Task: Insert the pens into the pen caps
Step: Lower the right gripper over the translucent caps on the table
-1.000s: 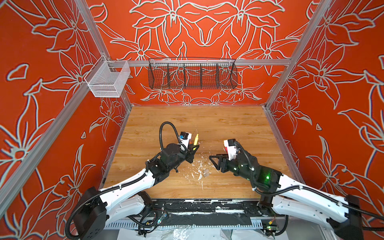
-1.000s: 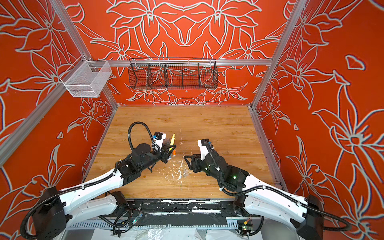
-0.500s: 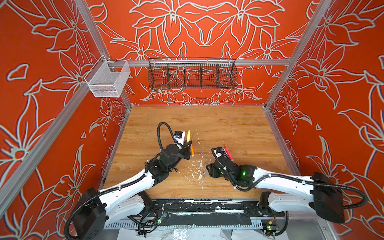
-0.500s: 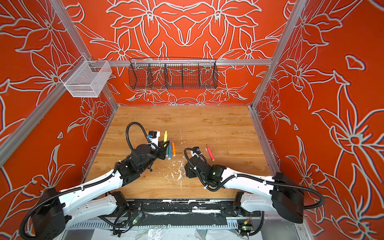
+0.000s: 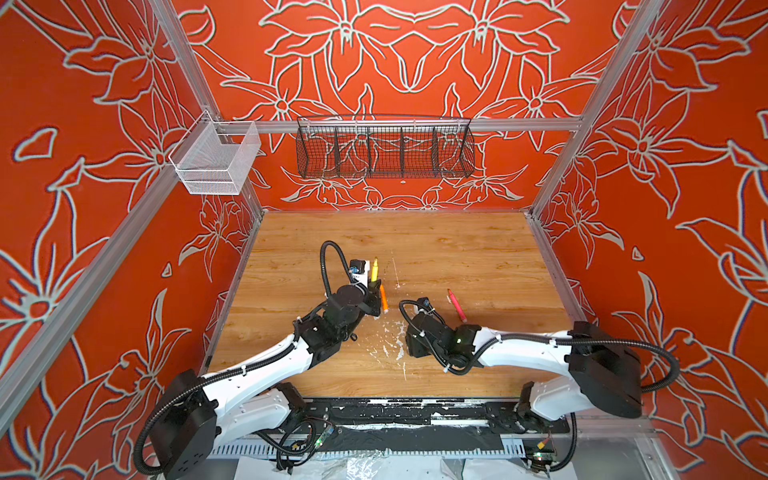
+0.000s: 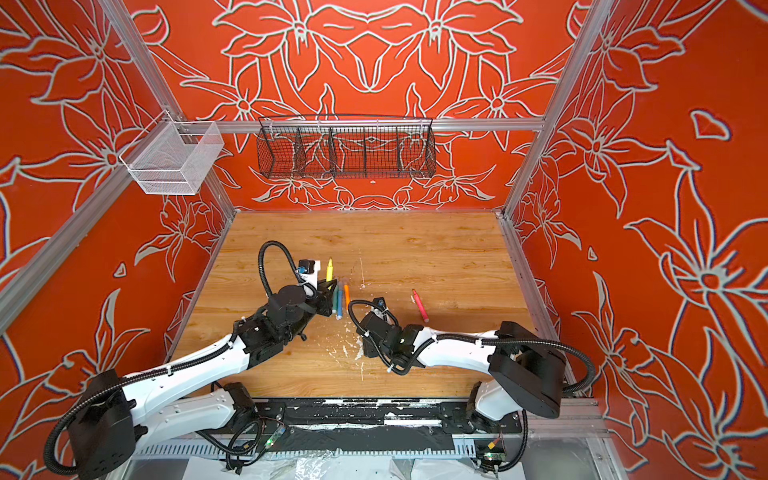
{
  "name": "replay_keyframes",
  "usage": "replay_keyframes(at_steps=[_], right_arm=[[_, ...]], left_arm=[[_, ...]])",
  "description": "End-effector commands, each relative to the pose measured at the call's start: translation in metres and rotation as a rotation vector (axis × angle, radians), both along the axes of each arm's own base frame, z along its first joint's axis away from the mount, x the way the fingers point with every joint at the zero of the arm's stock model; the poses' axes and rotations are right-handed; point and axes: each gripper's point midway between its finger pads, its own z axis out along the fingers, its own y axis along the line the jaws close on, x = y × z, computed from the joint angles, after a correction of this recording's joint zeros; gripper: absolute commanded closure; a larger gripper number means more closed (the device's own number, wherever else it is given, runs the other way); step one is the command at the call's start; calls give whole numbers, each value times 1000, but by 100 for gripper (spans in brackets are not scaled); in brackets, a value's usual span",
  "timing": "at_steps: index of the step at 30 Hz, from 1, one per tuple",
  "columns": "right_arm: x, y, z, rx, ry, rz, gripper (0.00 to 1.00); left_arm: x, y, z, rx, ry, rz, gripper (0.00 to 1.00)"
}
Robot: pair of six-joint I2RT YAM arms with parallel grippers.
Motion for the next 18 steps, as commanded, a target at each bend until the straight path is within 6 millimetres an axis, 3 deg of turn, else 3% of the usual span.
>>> replay_keyframes(at_steps=[1, 18], right_arm=[[0, 1, -1, -33, -12, -10, 33], [-15, -18, -11, -145, -1, -10, 32]], left_arm=[[4, 2, 8, -2, -9, 20, 100], [5, 1, 8, 5, -9, 16, 100]])
